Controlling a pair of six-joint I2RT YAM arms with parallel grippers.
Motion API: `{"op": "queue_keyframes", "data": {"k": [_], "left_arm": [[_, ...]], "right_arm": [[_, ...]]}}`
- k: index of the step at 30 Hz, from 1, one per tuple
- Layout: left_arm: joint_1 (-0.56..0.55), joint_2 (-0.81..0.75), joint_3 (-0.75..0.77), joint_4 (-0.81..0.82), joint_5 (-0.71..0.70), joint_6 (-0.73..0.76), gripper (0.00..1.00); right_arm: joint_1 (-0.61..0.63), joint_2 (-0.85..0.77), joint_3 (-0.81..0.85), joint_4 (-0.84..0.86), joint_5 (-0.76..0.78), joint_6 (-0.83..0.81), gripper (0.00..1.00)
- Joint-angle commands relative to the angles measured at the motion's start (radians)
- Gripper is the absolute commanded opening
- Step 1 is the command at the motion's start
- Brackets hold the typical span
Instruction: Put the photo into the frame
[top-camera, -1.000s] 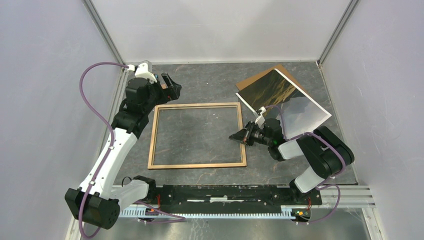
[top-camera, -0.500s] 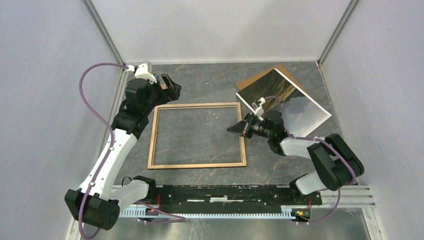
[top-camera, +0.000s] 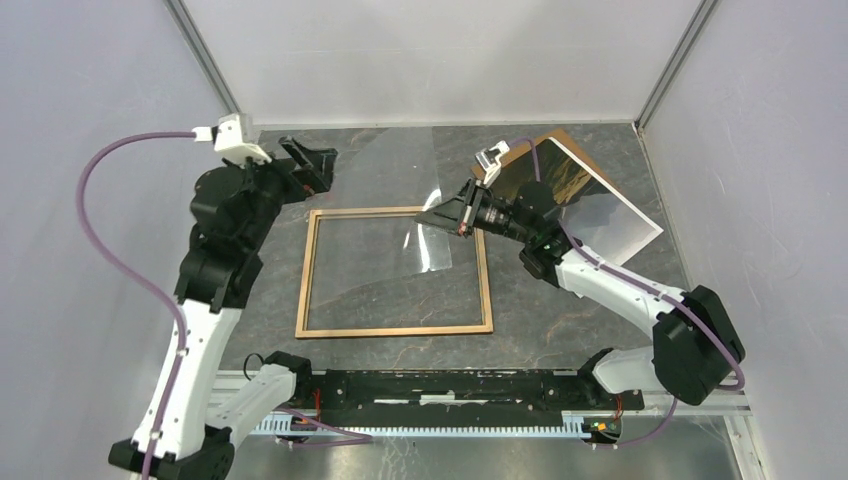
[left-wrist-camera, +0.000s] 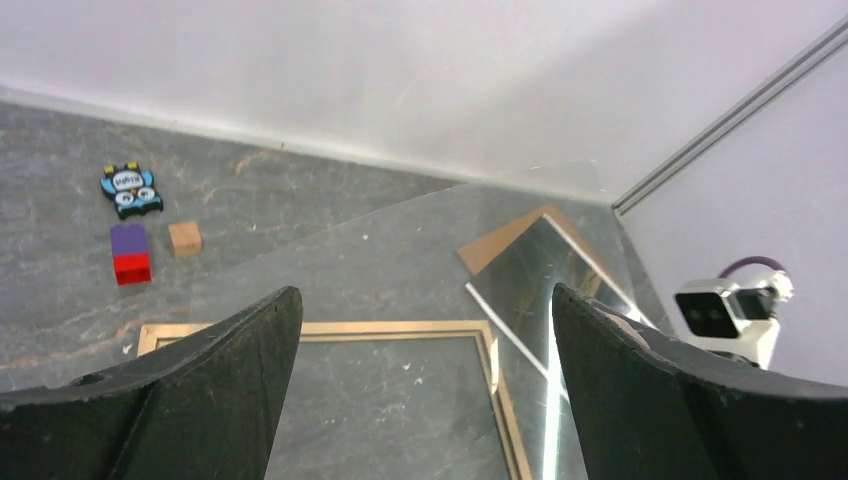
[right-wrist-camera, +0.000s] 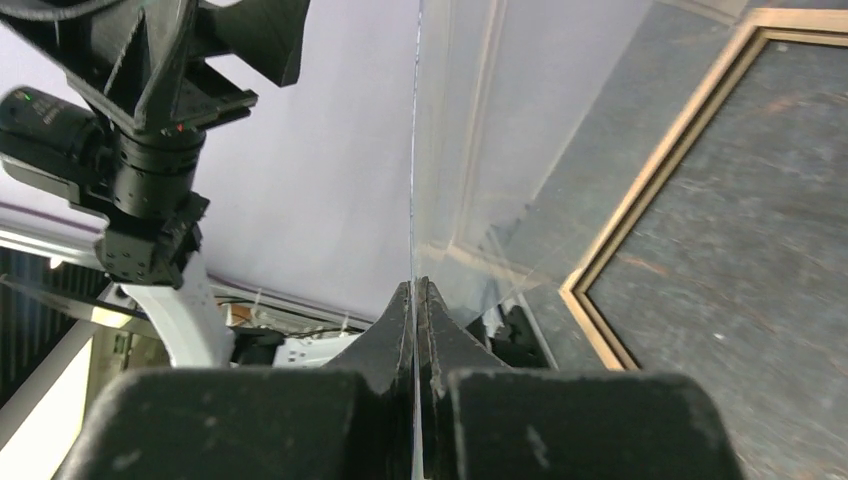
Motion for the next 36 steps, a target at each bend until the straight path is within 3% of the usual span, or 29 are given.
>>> {"op": "queue_keyframes", "data": {"k": [1, 6, 15, 23, 36], "left_arm": [[-0.002, -0.054, 0.037, 0.02, -0.015, -0.011, 1.0], [-0.003, -0.052, 0.024, 0.033, -0.024, -0.005, 1.0], [-0.003, -0.036, -0.037, 0.085, -0.03, -0.002, 1.0], [-0.007, -0.031, -0.104, 0.136, -0.025, 0.002, 1.0], [-0.012, -0.015, -0.173, 0.165, -0.046, 0.021, 1.0]], "right_arm": [[0.043, 0.037, 0.12, 0.066, 0.016, 0.058, 0.0], [0.08, 0.083, 0.143, 0.111, 0.043, 0.092, 0.0], [0.073, 0.153, -0.129, 0.276, 0.167, 0.148, 0.0], [0.032, 0.263, -0.277, 0.399, 0.17, 0.166, 0.0], [-0.016, 0.224, -0.392, 0.353, 0.141, 0.086, 0.0]]}}
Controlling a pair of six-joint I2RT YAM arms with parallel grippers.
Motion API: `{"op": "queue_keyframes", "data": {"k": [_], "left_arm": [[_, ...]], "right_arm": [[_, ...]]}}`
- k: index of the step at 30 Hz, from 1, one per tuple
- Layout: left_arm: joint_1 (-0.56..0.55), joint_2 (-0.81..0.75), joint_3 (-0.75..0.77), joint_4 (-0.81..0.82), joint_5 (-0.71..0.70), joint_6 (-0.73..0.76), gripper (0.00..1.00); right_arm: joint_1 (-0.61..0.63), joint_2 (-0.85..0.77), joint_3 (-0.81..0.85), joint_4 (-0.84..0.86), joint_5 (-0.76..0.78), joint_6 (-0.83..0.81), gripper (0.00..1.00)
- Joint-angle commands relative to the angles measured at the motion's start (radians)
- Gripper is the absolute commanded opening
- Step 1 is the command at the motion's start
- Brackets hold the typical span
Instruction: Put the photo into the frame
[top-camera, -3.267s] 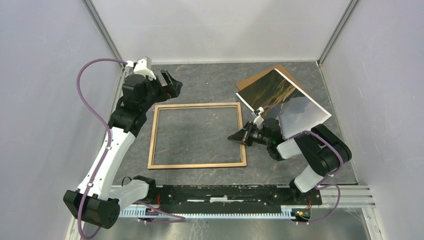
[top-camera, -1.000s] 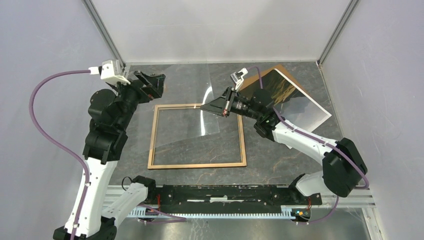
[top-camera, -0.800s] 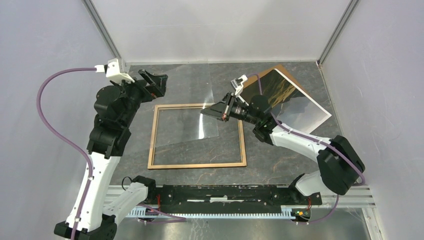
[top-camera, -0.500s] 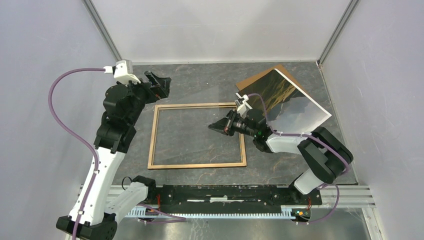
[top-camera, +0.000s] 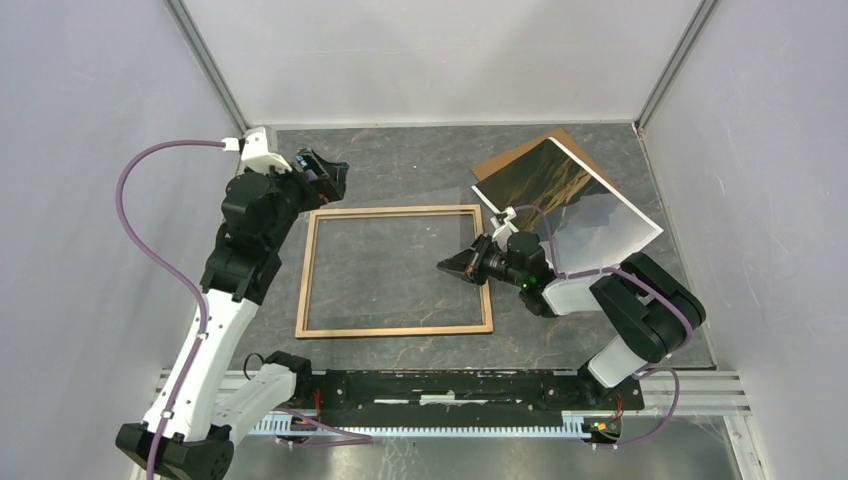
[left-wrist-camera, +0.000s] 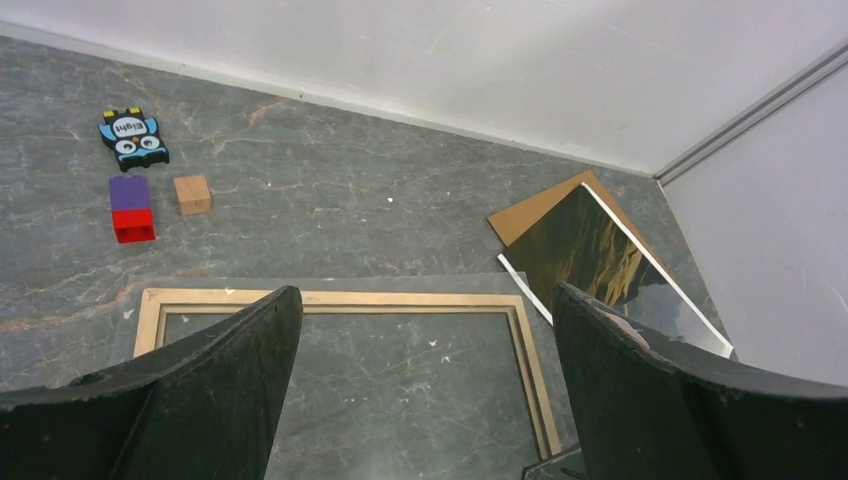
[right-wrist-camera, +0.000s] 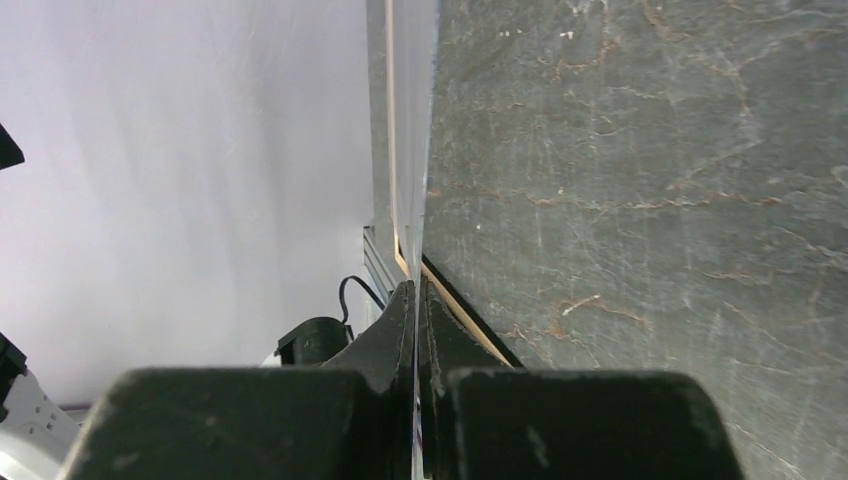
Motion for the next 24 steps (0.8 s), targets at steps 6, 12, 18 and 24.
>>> {"op": "queue_keyframes", "data": {"k": [6, 12, 18, 24], "left_arm": [[-0.002, 0.007, -0.017, 0.049, -0.042, 0.033, 1.0], [-0.001, 0.016, -0.02, 0.05, -0.043, 0.034, 1.0], [-0.001, 0.021, -0.023, 0.05, -0.04, 0.033, 1.0], [-0.001, 0.024, -0.025, 0.049, -0.041, 0.034, 1.0]], "right_arm": [[-0.01, -0.018, -0.063, 0.099, -0.035, -0.037, 0.0], [-0.01, -0.012, -0.069, 0.107, -0.058, -0.05, 0.0], [-0.021, -0.028, -0.103, 0.115, -0.047, -0.056, 0.0], [-0.039, -0.067, -0.099, 0.035, -0.043, -0.111, 0.0]]}}
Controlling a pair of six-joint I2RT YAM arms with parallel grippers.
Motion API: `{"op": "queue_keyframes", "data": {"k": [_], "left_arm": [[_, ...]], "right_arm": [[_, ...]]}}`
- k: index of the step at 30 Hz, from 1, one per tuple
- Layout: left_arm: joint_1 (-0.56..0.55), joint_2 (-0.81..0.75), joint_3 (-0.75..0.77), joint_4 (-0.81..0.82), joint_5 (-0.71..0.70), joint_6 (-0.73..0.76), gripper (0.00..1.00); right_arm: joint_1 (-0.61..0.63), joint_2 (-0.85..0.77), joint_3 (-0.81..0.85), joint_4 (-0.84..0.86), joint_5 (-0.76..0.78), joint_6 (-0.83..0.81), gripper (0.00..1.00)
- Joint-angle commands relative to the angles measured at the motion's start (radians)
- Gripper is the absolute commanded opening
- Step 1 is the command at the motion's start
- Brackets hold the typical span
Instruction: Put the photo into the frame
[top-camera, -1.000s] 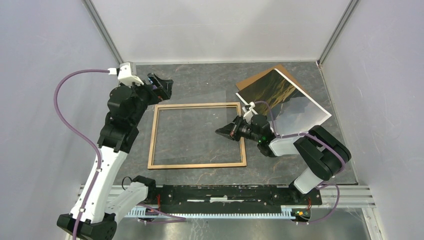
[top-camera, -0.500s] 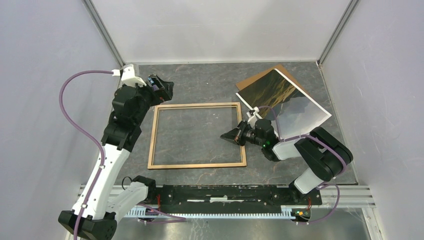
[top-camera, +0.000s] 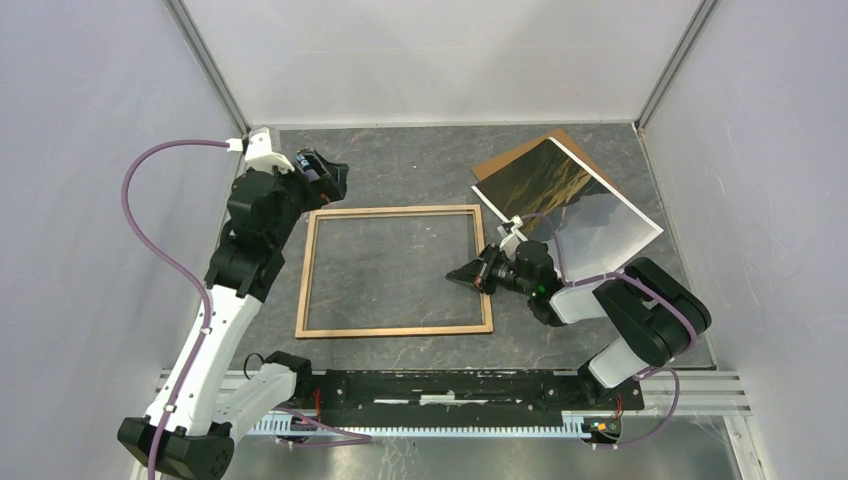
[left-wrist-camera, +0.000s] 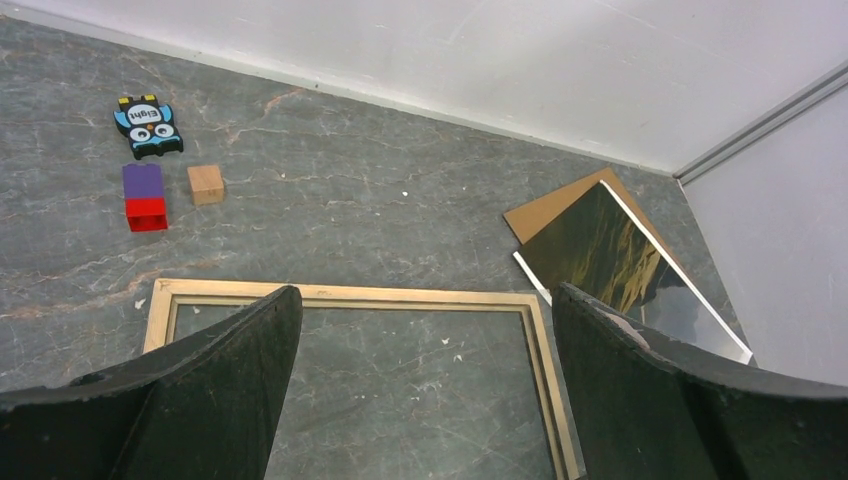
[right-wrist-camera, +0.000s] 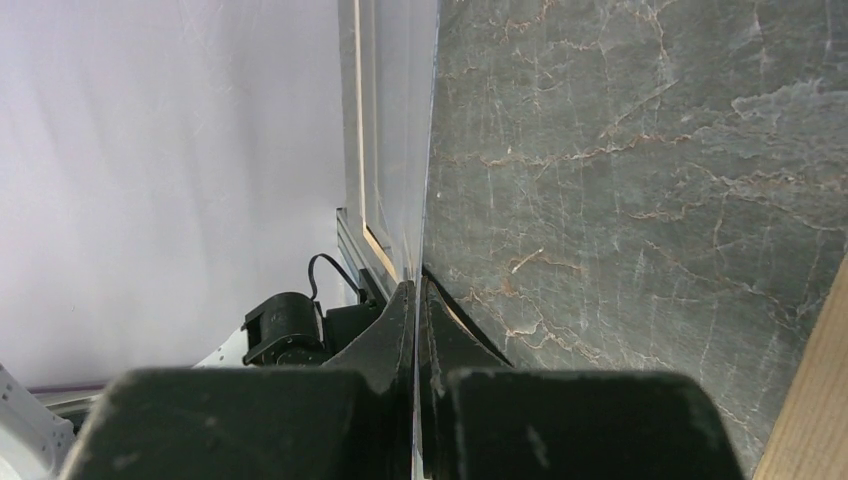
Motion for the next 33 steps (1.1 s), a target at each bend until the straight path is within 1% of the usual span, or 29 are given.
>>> {"op": "queue_keyframes", "data": {"k": [1, 6, 10, 33], "left_arm": [[0.0, 0.005, -0.003, 0.041, -0.015, 0.034, 1.0], [-0.001, 0.008, -0.007, 0.044, -0.002, 0.028, 1.0], [-0.001, 0.014, -0.009, 0.045, -0.004, 0.029, 1.0], [0.014, 0.061, -0.024, 0.048, 0.003, 0.031, 1.0]], "right_arm": [[-0.011, -0.047, 0.012, -0.019, -0.012, -0.069, 0.0], [-0.022, -0.041, 0.01, -0.039, -0.026, -0.09, 0.0], [-0.03, -0.033, 0.007, -0.02, -0.041, -0.086, 0.0], [-0.066, -0.014, 0.013, -0.032, -0.098, -0.138, 0.0]]}}
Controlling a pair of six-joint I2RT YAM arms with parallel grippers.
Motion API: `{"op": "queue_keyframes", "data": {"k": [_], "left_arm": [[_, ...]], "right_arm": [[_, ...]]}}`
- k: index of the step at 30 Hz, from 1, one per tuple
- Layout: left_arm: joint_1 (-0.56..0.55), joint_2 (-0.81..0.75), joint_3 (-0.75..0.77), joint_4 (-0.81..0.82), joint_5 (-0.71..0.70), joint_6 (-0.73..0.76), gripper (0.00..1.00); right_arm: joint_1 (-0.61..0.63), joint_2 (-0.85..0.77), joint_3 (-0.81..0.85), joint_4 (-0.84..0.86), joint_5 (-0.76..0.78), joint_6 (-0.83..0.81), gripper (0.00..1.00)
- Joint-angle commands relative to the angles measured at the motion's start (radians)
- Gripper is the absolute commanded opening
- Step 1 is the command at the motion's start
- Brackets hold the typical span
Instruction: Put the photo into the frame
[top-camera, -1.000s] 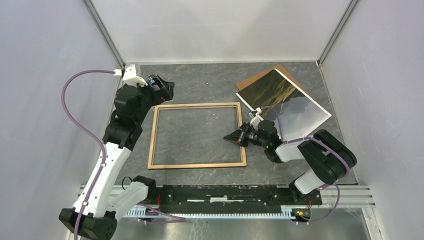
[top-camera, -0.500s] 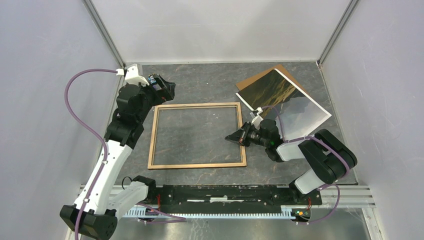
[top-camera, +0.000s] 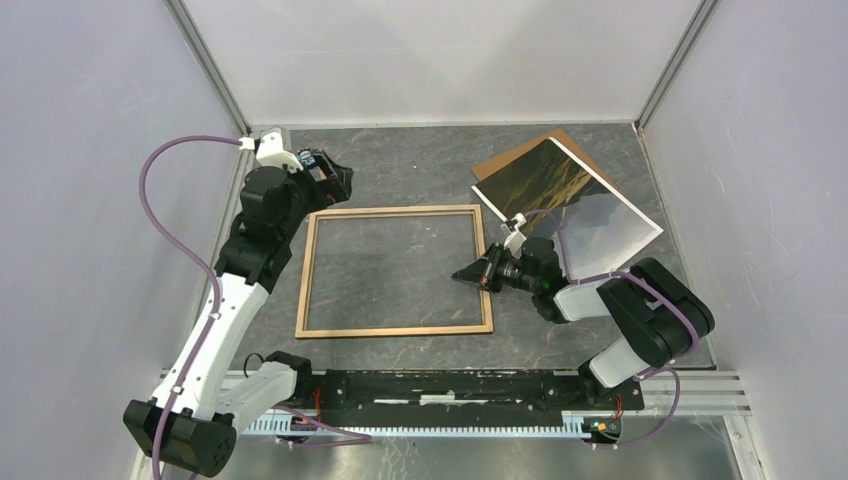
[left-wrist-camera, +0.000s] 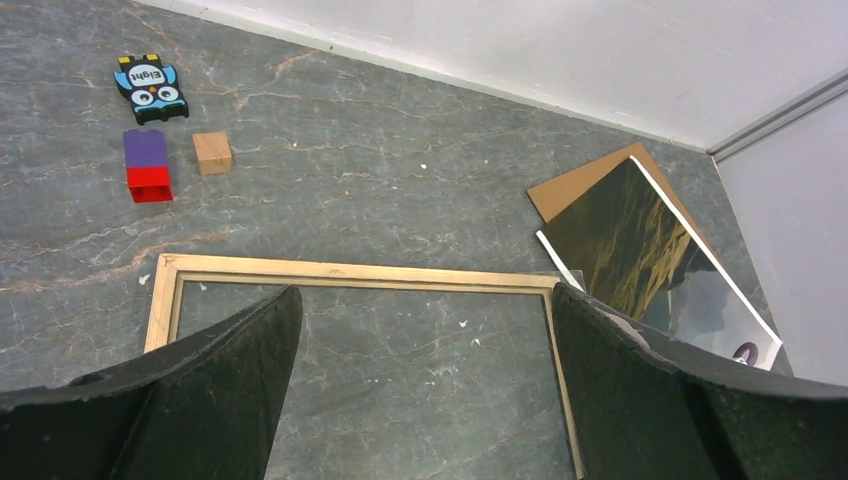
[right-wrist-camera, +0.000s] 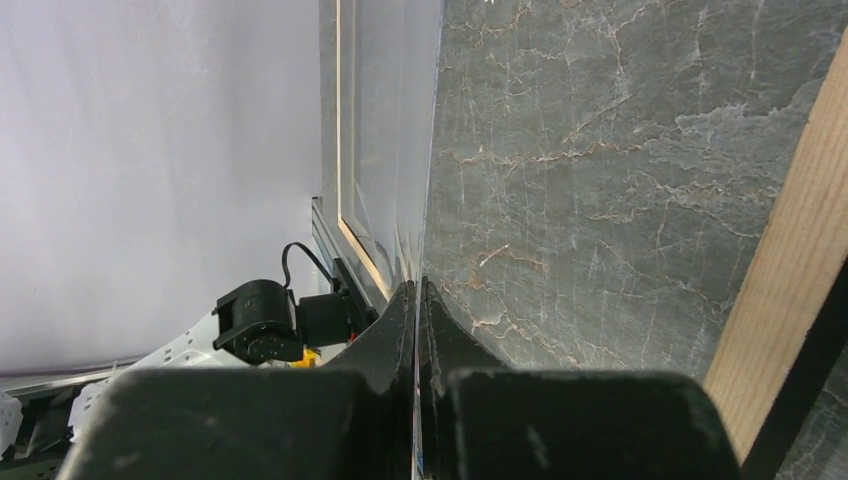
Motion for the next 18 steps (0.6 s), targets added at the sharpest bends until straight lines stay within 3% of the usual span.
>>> {"op": "queue_keyframes", "data": {"k": [1, 18], "left_arm": [[0.009, 0.003, -0.002, 0.047, 0.002, 0.031, 1.0], [0.024, 0.018, -0.001, 0.048, 0.016, 0.023, 1.0]], "right_arm": [[-0.005, 0.006, 0.014, 0.027, -0.033, -0.036, 0.0], [-0.012, 0.012, -0.001, 0.048, -0.06, -0.042, 0.0]]}}
